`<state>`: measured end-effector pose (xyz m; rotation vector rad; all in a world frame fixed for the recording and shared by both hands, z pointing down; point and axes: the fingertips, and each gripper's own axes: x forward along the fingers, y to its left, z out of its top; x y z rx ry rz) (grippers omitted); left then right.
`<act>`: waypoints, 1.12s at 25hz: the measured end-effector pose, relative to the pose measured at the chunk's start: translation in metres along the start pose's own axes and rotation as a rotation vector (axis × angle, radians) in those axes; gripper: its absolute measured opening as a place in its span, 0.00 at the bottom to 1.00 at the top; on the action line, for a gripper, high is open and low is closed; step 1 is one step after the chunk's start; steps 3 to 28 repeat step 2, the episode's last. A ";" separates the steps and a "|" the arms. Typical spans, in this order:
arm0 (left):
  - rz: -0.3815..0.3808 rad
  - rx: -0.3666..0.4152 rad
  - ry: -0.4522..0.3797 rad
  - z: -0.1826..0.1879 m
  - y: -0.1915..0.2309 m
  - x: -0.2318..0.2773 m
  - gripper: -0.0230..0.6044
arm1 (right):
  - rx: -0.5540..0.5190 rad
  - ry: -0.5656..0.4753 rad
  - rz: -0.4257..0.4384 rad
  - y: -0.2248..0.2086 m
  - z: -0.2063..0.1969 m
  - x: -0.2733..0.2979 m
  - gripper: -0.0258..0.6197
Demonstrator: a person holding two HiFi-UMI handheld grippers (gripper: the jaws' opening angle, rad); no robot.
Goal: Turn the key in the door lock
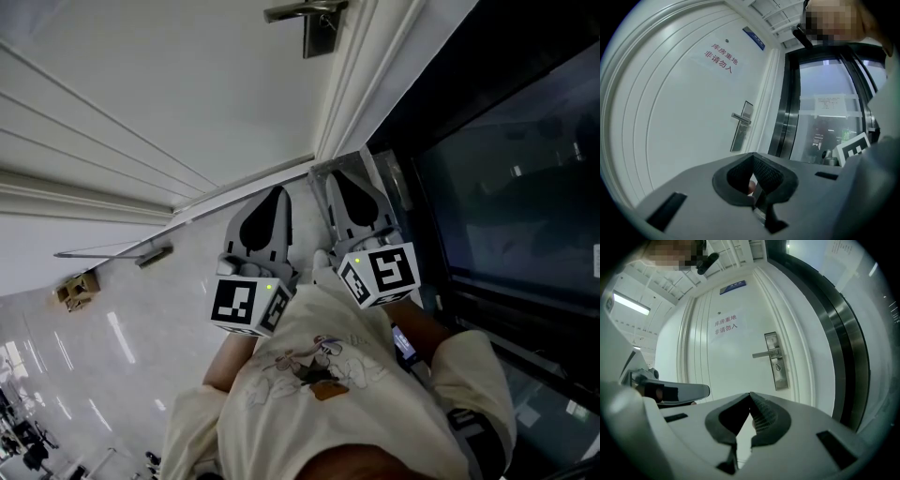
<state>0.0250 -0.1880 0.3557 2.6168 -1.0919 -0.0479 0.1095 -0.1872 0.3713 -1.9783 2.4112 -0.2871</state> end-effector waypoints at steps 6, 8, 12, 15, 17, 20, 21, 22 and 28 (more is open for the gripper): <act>0.003 -0.001 0.002 -0.002 0.000 -0.001 0.04 | -0.001 0.000 0.004 0.001 0.000 0.000 0.05; 0.003 -0.001 0.002 -0.002 0.000 -0.001 0.04 | -0.001 0.000 0.004 0.001 0.000 0.000 0.05; 0.003 -0.001 0.002 -0.002 0.000 -0.001 0.04 | -0.001 0.000 0.004 0.001 0.000 0.000 0.05; 0.003 -0.001 0.002 -0.002 0.000 -0.001 0.04 | -0.001 0.000 0.004 0.001 0.000 0.000 0.05; 0.003 -0.001 0.002 -0.002 0.000 -0.001 0.04 | -0.001 0.000 0.004 0.001 0.000 0.000 0.05; 0.003 -0.001 0.002 -0.002 0.000 -0.001 0.04 | -0.001 0.000 0.004 0.001 0.000 0.000 0.05; 0.003 -0.001 0.002 -0.002 0.000 -0.001 0.04 | -0.001 0.000 0.004 0.001 0.000 0.000 0.05; 0.003 -0.001 0.002 -0.002 0.000 -0.001 0.04 | -0.001 0.000 0.004 0.001 0.000 0.000 0.05; 0.003 -0.001 0.002 -0.002 0.000 -0.001 0.04 | -0.001 0.000 0.004 0.001 0.000 0.000 0.05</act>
